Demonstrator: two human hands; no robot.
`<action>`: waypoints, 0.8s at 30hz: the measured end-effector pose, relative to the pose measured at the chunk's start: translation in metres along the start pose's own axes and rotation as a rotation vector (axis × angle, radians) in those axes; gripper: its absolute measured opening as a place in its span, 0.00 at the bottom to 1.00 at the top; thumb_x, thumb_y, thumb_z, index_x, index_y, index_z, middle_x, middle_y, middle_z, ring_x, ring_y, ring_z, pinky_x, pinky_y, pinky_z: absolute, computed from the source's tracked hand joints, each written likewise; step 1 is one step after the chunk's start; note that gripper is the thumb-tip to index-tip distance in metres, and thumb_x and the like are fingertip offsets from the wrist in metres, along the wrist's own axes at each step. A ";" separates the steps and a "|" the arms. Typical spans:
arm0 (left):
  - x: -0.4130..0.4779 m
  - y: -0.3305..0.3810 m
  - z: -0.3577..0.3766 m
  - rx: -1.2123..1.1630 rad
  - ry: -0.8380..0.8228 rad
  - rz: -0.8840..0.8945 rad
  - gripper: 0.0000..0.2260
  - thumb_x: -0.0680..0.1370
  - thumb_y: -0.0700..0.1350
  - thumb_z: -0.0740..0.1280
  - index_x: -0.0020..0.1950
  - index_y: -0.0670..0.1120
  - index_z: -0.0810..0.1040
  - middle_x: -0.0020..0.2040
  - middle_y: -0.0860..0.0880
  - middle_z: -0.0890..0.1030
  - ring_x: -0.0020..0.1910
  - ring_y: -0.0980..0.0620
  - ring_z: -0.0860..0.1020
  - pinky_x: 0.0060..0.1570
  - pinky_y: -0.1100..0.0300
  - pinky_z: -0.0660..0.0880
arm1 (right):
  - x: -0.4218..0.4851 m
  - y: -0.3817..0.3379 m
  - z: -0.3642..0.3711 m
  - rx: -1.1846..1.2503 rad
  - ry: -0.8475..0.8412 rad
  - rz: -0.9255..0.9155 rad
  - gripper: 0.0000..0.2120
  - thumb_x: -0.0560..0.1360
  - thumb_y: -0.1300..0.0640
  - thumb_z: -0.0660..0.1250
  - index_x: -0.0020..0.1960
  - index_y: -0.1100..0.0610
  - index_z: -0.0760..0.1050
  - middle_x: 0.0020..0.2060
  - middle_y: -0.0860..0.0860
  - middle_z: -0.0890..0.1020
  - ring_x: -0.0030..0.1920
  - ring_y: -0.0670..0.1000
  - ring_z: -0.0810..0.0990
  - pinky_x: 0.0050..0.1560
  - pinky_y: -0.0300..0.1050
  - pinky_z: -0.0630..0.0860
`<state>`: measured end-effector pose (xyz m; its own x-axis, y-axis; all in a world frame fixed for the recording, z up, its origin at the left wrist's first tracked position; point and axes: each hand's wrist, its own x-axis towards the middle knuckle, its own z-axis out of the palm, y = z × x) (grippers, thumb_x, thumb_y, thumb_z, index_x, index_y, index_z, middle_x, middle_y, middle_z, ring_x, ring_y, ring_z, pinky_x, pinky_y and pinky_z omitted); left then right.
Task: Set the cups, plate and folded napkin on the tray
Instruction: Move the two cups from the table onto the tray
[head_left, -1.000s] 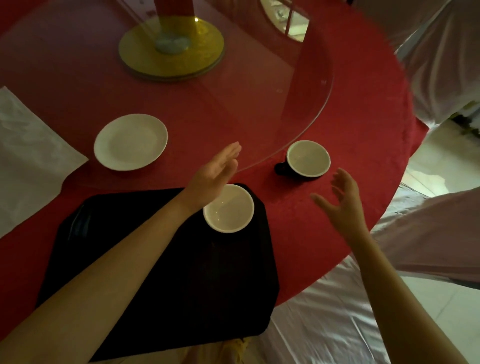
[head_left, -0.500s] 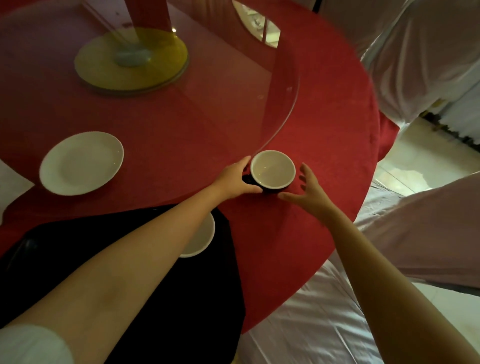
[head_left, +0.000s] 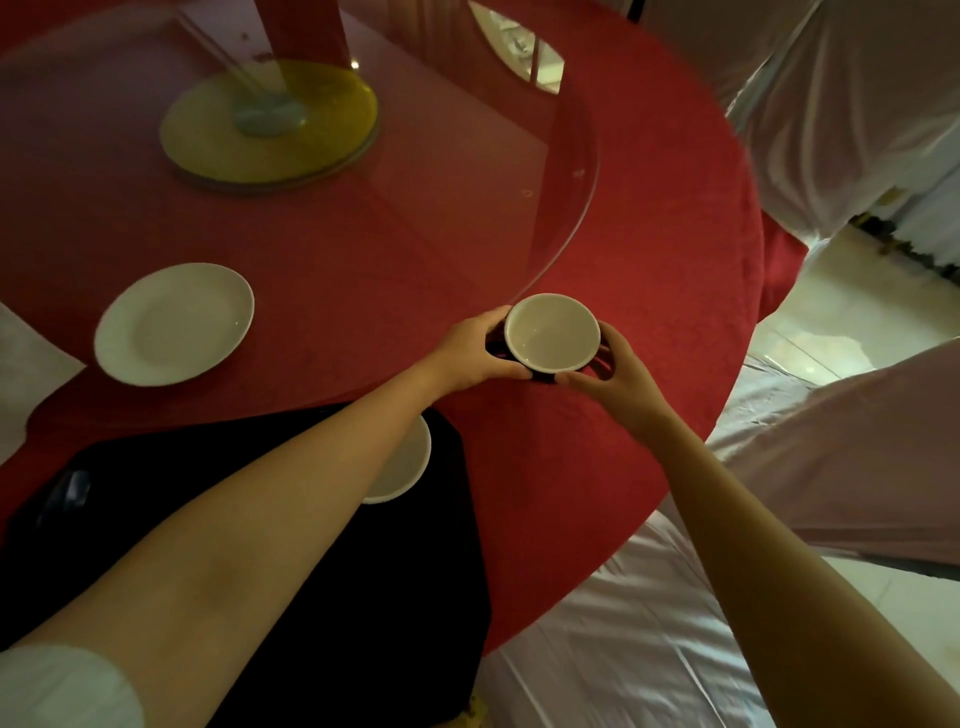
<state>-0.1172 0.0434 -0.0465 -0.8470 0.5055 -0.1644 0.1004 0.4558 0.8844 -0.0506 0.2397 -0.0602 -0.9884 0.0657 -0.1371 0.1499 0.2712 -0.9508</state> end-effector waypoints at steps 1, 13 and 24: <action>-0.005 0.004 -0.003 -0.017 0.000 0.011 0.35 0.65 0.39 0.77 0.69 0.44 0.68 0.65 0.45 0.76 0.64 0.49 0.74 0.66 0.48 0.70 | -0.004 -0.005 0.000 -0.007 0.007 -0.016 0.35 0.67 0.64 0.74 0.70 0.56 0.62 0.65 0.52 0.71 0.65 0.50 0.72 0.63 0.43 0.71; -0.121 0.049 -0.046 -0.083 0.082 0.124 0.35 0.63 0.42 0.78 0.63 0.64 0.68 0.57 0.65 0.76 0.58 0.68 0.75 0.56 0.72 0.72 | -0.087 -0.073 0.035 -0.015 0.030 -0.212 0.39 0.64 0.61 0.77 0.69 0.58 0.61 0.66 0.55 0.67 0.63 0.47 0.72 0.61 0.33 0.72; -0.266 -0.005 -0.019 -0.067 0.139 -0.126 0.41 0.63 0.47 0.79 0.70 0.58 0.62 0.67 0.61 0.69 0.68 0.61 0.67 0.66 0.63 0.65 | -0.188 -0.043 0.101 -0.130 -0.245 -0.190 0.41 0.61 0.50 0.78 0.65 0.36 0.57 0.62 0.42 0.66 0.64 0.42 0.67 0.64 0.42 0.71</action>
<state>0.0977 -0.1077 0.0010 -0.9152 0.3393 -0.2174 -0.0416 0.4570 0.8885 0.1260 0.1184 -0.0213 -0.9733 -0.2262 -0.0390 -0.0509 0.3782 -0.9243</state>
